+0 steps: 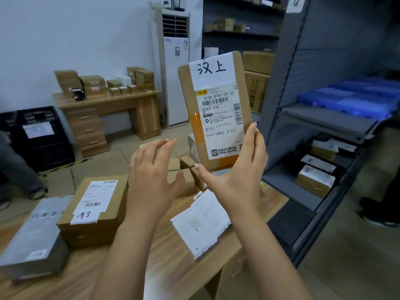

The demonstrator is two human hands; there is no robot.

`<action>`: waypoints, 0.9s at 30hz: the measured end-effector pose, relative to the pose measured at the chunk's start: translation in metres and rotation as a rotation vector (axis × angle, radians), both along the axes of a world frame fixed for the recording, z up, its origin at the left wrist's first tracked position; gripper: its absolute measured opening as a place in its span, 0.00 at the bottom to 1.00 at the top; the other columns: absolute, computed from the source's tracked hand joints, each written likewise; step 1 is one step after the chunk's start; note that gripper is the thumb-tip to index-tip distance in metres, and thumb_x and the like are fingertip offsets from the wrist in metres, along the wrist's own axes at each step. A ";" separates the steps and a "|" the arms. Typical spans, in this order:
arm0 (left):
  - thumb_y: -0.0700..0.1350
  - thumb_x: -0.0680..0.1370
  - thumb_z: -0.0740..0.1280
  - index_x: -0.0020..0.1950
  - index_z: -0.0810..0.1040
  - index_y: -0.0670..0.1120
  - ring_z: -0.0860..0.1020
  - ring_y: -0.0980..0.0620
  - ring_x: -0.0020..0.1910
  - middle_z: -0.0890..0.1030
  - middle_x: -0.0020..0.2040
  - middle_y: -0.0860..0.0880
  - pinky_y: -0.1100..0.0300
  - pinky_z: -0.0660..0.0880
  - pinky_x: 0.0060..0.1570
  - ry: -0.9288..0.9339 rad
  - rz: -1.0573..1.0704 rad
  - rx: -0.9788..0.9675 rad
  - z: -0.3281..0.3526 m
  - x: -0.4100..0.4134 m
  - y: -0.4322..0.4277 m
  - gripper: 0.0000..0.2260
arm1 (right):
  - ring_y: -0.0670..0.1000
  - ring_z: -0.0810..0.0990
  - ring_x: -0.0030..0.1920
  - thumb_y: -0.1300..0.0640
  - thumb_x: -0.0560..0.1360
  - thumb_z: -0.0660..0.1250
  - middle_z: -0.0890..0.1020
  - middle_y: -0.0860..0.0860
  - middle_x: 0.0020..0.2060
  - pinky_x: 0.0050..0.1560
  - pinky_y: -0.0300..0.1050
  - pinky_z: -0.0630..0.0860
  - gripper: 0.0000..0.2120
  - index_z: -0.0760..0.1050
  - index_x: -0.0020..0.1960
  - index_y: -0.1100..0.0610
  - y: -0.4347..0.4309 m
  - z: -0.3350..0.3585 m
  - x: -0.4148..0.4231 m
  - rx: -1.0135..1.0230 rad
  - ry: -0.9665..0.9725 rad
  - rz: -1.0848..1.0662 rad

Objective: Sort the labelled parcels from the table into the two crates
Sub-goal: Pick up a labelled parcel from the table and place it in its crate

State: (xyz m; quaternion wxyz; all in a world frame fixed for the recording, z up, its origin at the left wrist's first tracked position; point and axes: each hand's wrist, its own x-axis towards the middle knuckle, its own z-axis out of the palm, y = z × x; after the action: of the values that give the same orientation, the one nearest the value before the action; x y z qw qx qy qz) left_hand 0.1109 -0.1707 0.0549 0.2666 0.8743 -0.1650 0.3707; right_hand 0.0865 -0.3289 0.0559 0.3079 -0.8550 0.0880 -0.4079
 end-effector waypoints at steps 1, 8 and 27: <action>0.41 0.68 0.77 0.68 0.73 0.46 0.68 0.44 0.65 0.74 0.63 0.45 0.41 0.65 0.67 0.009 0.002 -0.003 0.001 0.003 -0.009 0.29 | 0.52 0.52 0.74 0.37 0.63 0.76 0.52 0.51 0.77 0.73 0.58 0.61 0.60 0.41 0.80 0.54 -0.007 0.001 0.003 0.000 -0.003 0.003; 0.42 0.67 0.77 0.67 0.74 0.46 0.70 0.44 0.65 0.75 0.63 0.46 0.44 0.63 0.67 0.060 -0.028 0.039 -0.006 0.021 -0.056 0.29 | 0.48 0.51 0.72 0.36 0.63 0.77 0.52 0.50 0.76 0.72 0.52 0.59 0.61 0.41 0.80 0.54 -0.050 -0.005 0.012 -0.011 0.041 -0.004; 0.41 0.63 0.80 0.64 0.76 0.46 0.72 0.41 0.62 0.77 0.60 0.45 0.41 0.68 0.62 0.056 -0.321 0.165 -0.025 0.024 -0.024 0.31 | 0.49 0.48 0.74 0.28 0.60 0.71 0.49 0.46 0.76 0.73 0.53 0.57 0.63 0.35 0.79 0.48 -0.008 -0.019 -0.040 0.024 0.166 -0.297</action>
State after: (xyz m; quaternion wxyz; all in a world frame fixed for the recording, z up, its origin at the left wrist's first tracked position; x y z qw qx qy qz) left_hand 0.1347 -0.1948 0.0304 0.2540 0.8656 -0.3247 0.2841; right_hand 0.0466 -0.3366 0.0373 0.2462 -0.8596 0.2433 -0.3759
